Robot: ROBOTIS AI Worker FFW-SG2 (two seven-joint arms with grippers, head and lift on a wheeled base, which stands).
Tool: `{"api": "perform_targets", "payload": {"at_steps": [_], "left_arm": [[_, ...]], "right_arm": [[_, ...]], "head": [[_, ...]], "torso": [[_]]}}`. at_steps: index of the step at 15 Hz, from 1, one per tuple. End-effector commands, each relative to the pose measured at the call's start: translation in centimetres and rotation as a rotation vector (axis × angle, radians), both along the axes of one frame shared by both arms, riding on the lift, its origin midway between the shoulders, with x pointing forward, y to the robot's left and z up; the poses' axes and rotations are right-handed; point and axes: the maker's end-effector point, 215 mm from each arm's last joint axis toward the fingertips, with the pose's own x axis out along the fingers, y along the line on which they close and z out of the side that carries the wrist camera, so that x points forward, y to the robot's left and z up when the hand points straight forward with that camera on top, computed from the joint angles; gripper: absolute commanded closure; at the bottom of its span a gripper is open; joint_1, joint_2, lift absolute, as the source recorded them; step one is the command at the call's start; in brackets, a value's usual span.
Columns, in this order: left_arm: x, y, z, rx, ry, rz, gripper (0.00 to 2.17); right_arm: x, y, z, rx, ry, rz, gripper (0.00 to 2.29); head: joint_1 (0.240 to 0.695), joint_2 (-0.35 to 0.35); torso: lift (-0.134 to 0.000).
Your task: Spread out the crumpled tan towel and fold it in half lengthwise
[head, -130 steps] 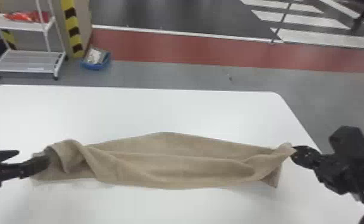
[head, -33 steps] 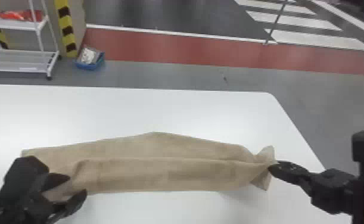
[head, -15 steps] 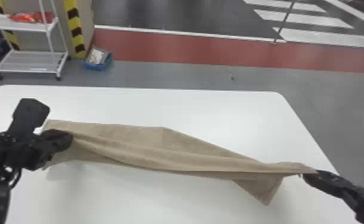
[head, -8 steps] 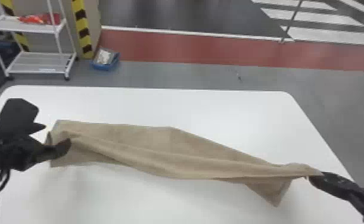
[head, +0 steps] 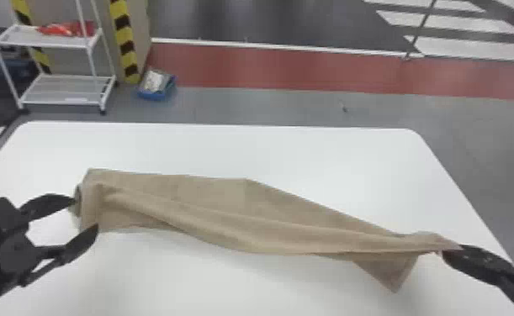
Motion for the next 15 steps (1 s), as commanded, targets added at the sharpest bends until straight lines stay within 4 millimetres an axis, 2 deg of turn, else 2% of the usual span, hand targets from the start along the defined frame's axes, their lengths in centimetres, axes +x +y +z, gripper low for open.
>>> {"api": "perform_targets", "payload": {"at_steps": [1, 2, 5, 7, 9, 11, 15], "left_arm": [[-1.2, -2.7, -0.9, 0.074, -0.037, -0.1, 0.55], [-1.3, -3.2, -1.3, 0.085, -0.038, -0.107, 0.55], [-1.2, -4.9, -3.4, 0.237, -0.078, -0.131, 0.55], [-0.8, -4.9, -4.3, 0.297, -0.082, -0.135, 0.55], [-0.1, -3.8, -5.1, 0.379, -0.062, -0.128, 0.55], [0.8, -2.4, -5.1, 0.39, -0.026, -0.102, 0.54], [1.7, 0.1, -5.6, 0.445, 0.041, -0.084, 0.54]], "right_arm": [[-0.2, -0.1, -0.1, -0.001, 0.004, -0.003, 2.0], [-0.5, -0.3, -0.2, -0.003, 0.009, -0.005, 2.0], [-0.8, -0.3, -0.2, -0.003, 0.011, -0.004, 2.0], [-1.0, -0.3, 0.0, 0.003, 0.006, -0.002, 2.0], [-1.1, -0.2, 0.1, 0.005, 0.007, -0.001, 2.0], [-1.1, -0.2, 0.3, 0.003, 0.004, 0.0, 2.0], [-1.1, -0.3, 0.5, -0.001, 0.001, -0.002, 2.0]], "head": [[0.695, -0.165], [0.695, -0.199], [0.695, -0.232], [0.695, -0.251], [0.695, -0.259], [0.695, -0.256], [0.695, -0.212]], "torso": [[-0.124], [-0.124], [-0.124], [-0.124], [-0.124], [-0.124], [-0.124]]}}
